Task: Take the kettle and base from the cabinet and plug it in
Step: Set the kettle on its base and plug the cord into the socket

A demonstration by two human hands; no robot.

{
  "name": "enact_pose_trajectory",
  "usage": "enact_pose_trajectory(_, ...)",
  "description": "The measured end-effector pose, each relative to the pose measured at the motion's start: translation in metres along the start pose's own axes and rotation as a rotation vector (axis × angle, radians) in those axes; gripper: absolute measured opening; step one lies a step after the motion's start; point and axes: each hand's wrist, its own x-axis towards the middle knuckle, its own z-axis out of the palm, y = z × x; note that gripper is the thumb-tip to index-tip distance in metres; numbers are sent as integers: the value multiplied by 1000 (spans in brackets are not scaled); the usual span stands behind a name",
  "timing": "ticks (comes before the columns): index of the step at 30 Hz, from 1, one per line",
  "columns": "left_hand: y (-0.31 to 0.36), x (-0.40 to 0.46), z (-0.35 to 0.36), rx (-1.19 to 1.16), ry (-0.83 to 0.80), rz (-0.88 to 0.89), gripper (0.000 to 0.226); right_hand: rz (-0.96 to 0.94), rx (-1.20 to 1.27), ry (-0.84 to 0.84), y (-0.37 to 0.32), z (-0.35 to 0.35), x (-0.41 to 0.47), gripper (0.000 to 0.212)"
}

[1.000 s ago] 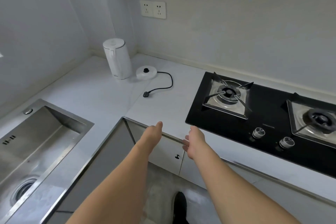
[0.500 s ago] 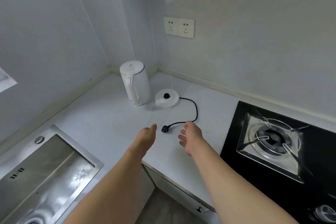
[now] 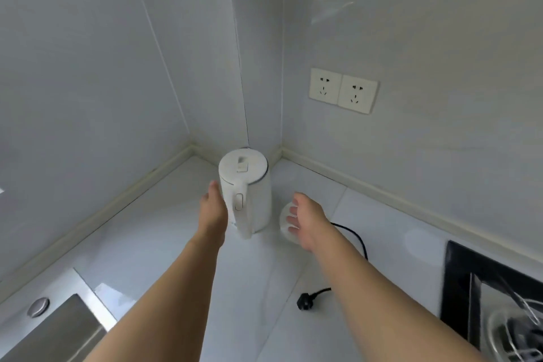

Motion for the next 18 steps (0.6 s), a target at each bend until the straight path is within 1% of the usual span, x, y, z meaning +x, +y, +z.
enact_pose_trajectory(2, 18, 30, 0, -56, -7, -30, 63, -39, -50, -26, -20, 28, 20, 49)
enact_pose_trajectory(3, 24, 43, 1, -73, -23, -35, 60, -69, -72, -38, -28, 41, 30, 48)
enact_pose_trajectory(5, 32, 64, 5, -79, -71, -19, 44, -112, -122, -45, -41, 64, 48, 51)
enact_pose_trajectory(7, 36, 74, 11, -20, -122, 5, 39, -111, -177, -25, -48, 77, 60, 59)
enact_pose_trajectory(8, 35, 79, 14, 20, -141, 4, 37, -112, -210, -20, -49, 82, 65, 60)
enact_pose_trajectory(9, 33, 82, 17, 59, -150, -4, 36, -113, -243, -23, -50, 84, 67, 57)
enact_pose_trajectory(11, 29, 85, 20, 106, -143, -4, 41, -122, -265, -31, -50, 87, 68, 45)
enact_pose_trajectory(14, 27, 85, 18, 183, -125, 71, 51, -164, -234, -29, -49, 86, 66, 28)
enact_pose_trajectory(18, 44, 75, 13, 304, -108, 193, 55, -232, -239, -30, -55, 76, 52, 20)
